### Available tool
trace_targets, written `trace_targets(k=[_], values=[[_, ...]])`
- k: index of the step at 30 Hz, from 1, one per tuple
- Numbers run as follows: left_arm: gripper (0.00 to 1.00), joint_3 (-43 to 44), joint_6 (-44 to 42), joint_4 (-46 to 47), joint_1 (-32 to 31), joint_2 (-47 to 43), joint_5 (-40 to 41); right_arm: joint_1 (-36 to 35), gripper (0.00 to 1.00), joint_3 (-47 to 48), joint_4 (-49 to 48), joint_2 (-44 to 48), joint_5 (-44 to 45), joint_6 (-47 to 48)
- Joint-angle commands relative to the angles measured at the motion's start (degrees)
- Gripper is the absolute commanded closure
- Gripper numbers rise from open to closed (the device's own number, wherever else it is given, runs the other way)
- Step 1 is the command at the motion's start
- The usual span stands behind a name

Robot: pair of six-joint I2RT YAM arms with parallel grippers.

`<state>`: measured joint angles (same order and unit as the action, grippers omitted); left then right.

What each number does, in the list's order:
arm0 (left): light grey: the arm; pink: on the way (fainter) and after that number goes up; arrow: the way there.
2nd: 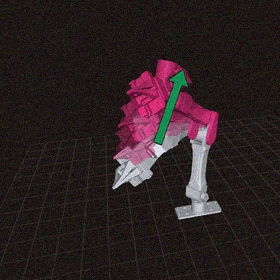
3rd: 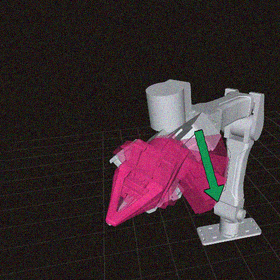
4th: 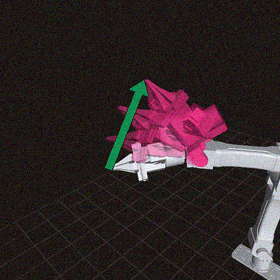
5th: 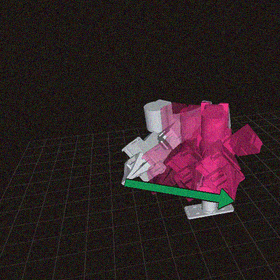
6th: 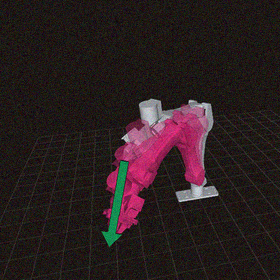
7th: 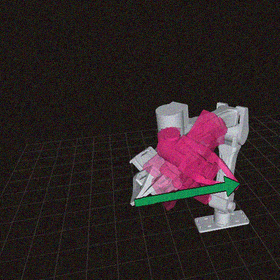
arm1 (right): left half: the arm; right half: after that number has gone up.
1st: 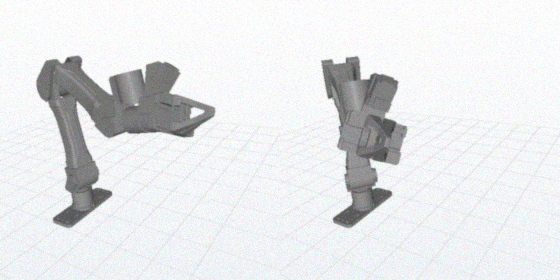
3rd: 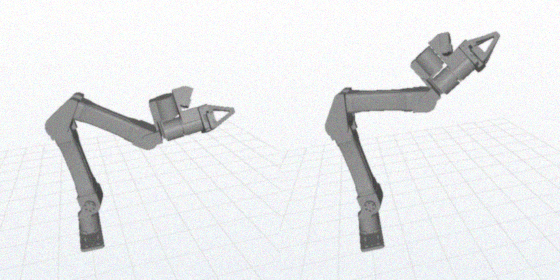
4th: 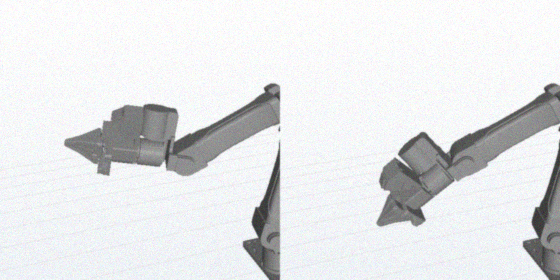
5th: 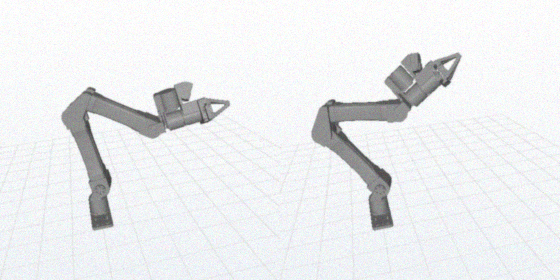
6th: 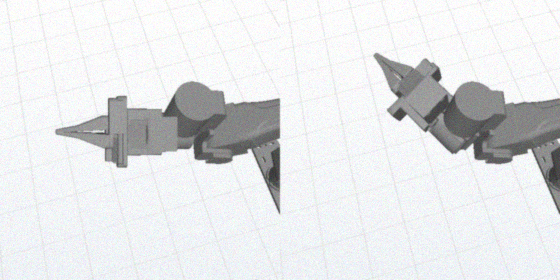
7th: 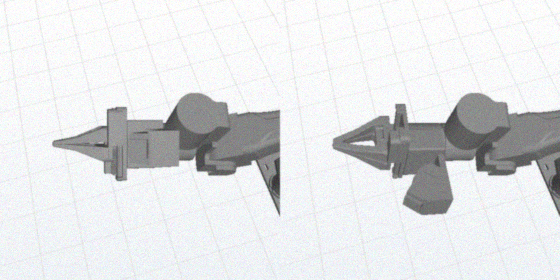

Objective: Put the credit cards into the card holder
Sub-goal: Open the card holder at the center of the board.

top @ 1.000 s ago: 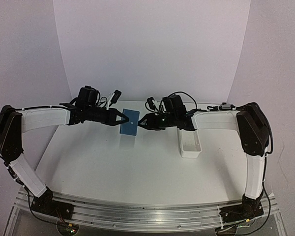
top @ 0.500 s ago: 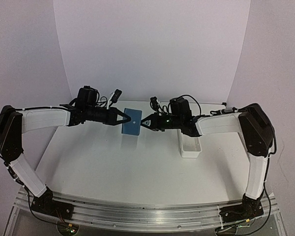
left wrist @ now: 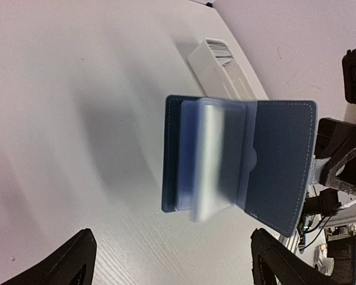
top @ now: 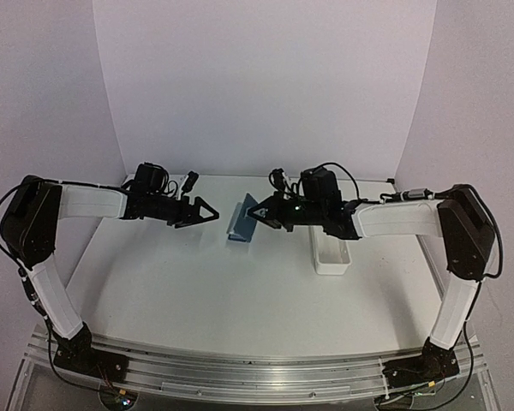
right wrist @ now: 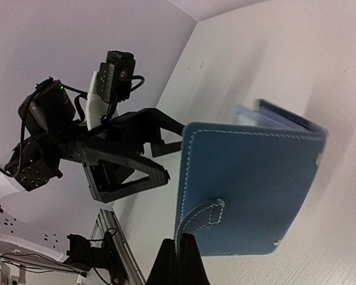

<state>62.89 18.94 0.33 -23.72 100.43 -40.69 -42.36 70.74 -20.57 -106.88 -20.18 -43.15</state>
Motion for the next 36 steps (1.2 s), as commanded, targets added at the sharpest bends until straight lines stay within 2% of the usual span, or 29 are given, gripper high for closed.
trace_targets(k=[1, 5, 10, 13, 18, 22, 26, 33, 36], values=[[0.09, 2.3, -8.1, -3.4, 1.4, -0.2, 3.0, -3.1, 1.0, 2.0, 4.9, -2.1, 6.6, -14.8], [0.1, 2.8, -12.5, -6.7, 2.2, -0.7, 1.7, -5.3, 1.0, 7.8, 5.0, -6.7, 3.5, -13.1], [0.17, 1.2, -10.7, -10.3, 4.8, -1.8, 3.2, -5.5, 1.0, 14.9, 4.2, -11.3, -9.7, -8.0], [0.2, 0.4, -10.1, -10.3, 6.6, -3.5, 7.6, -5.6, 1.0, 13.4, -3.9, -11.8, -13.9, -7.3], [0.23, -0.9, -9.0, -10.3, 7.4, -5.1, 12.7, -4.8, 1.0, 6.1, -6.8, -15.0, -11.0, -13.0], [0.27, -0.1, -3.6, -16.9, 7.3, -2.1, 14.8, -4.3, 1.0, -0.2, -6.7, -17.9, -7.9, -16.3], [0.31, -0.3, 0.9, -21.6, 6.9, 0.3, 14.3, -3.7, 1.0, -3.5, -5.3, -18.5, -4.4, -17.8], [0.32, -4.0, 2.5, -21.7, 3.7, 2.1, 11.1, -1.8, 1.0, -6.7, 3.7, -17.9, 0.8, -17.1], [0.37, -4.5, 2.9, -21.2, 2.9, 3.5, 8.7, -1.8, 1.0, -5.2, 6.8, -17.9, 1.0, -14.6]])
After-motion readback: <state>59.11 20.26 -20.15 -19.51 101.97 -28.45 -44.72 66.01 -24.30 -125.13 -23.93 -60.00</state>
